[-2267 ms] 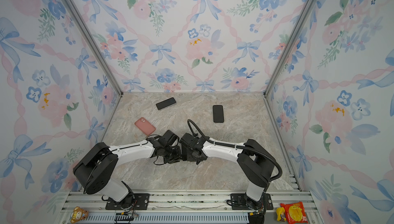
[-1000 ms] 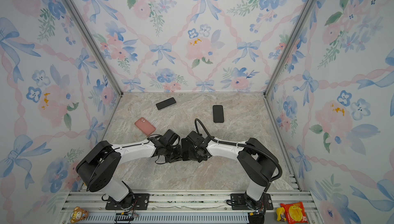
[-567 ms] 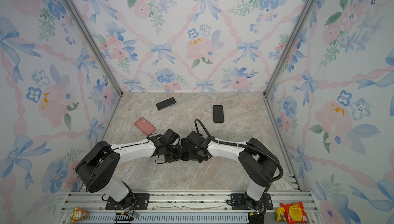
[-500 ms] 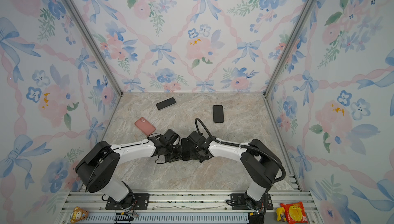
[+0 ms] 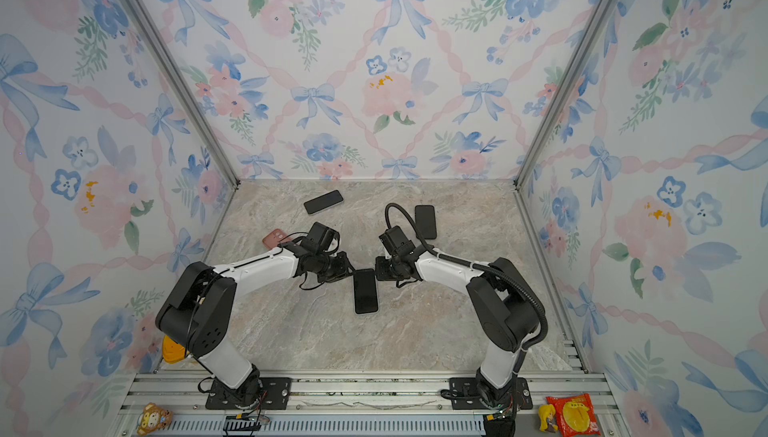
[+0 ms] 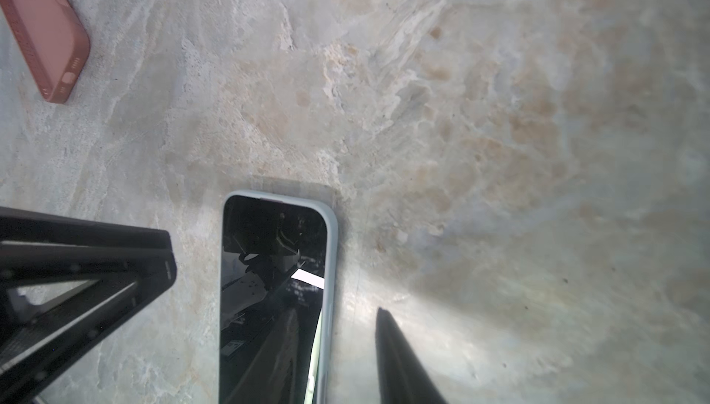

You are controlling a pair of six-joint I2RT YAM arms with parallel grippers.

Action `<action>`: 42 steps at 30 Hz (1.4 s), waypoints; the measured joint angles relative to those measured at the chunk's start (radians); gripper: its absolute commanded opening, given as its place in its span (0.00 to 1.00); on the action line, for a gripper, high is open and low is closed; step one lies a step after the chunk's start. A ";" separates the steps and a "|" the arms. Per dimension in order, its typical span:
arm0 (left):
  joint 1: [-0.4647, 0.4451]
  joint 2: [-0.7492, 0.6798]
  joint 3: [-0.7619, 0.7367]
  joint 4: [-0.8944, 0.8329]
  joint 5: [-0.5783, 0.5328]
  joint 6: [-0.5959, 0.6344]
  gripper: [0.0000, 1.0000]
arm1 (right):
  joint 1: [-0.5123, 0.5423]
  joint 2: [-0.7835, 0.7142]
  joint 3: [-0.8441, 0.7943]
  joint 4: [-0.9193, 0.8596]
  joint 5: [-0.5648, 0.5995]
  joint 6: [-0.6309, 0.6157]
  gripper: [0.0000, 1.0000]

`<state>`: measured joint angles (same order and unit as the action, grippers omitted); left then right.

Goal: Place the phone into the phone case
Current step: 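Lower the cased phone flat onto the table with both grippers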

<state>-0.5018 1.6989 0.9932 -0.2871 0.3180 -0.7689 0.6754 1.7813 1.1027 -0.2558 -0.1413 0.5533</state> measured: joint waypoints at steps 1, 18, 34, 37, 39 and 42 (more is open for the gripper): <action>0.001 0.019 0.004 0.001 0.006 0.010 0.30 | -0.008 0.018 0.008 0.010 -0.015 -0.007 0.38; -0.055 0.094 0.017 -0.010 0.018 0.051 0.19 | -0.013 0.111 0.023 0.070 -0.113 -0.017 0.29; -0.067 0.080 0.022 -0.033 -0.015 0.045 0.24 | 0.023 0.117 0.069 -0.014 -0.019 0.012 0.52; -0.064 0.026 -0.027 -0.026 -0.024 0.033 0.36 | 0.066 0.111 0.103 -0.080 0.051 0.013 0.65; -0.054 -0.030 -0.065 -0.032 -0.037 0.033 0.43 | 0.101 0.100 0.117 -0.114 0.100 0.023 0.73; -0.021 -0.107 -0.118 -0.039 -0.050 0.034 0.53 | 0.146 0.077 0.123 -0.159 0.159 0.045 0.81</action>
<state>-0.5228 1.5921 0.8753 -0.3260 0.2676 -0.7345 0.8215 1.8584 1.2259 -0.4145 0.0174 0.5987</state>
